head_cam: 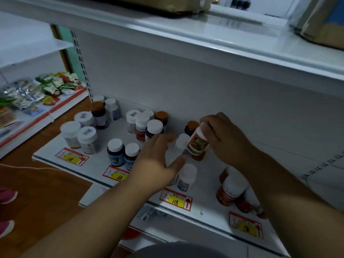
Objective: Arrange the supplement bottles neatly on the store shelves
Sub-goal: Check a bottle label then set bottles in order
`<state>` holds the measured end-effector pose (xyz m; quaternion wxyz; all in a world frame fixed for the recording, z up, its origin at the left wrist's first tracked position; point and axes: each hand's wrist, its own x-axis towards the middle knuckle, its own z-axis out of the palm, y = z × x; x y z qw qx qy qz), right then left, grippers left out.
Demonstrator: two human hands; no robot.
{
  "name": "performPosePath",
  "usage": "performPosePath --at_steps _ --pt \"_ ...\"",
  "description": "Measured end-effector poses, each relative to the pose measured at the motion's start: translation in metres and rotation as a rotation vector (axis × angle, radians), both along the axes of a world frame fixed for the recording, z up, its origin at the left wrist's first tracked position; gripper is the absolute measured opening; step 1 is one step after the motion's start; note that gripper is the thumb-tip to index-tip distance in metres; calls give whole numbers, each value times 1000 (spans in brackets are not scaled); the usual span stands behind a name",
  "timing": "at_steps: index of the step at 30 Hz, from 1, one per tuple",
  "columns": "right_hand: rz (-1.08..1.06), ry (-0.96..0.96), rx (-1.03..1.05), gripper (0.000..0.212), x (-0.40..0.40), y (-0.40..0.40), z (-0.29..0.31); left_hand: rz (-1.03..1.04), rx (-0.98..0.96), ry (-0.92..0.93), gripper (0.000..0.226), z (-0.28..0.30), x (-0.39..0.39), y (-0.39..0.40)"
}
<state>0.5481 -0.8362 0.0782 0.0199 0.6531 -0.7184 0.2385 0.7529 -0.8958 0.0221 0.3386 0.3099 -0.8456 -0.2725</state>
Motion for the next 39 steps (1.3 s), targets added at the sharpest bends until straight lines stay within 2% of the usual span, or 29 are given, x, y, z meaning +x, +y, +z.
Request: performPosePath --at_steps 2,5,9,12,15,20,28,33,39 --pt "-23 -225 -19 24 13 4 4 -89 118 -13 60 7 1 -9" --pt "-58 -540 -79 19 44 10 6 -239 224 -52 50 10 8 -15" --pt "-168 -596 -129 10 89 14 -7 -342 382 36 39 1 30 -16" --pt "-222 -780 -194 24 118 20 -26 -406 367 -27 34 -6 48 -18" --pt "-256 -877 -266 20 138 31 -34 -424 376 -84 33 -11 65 -18" --pt "-314 -929 -310 21 164 54 -41 -430 464 -100 67 -15 84 -13" --pt "-351 -965 -399 15 195 90 -43 -515 429 -61 70 -13 104 13" --pt "-403 -969 -412 17 193 121 -43 -518 350 -51 56 -20 96 40" --pt "-489 -960 -461 20 171 208 -46 -625 348 -67 69 -28 57 117"
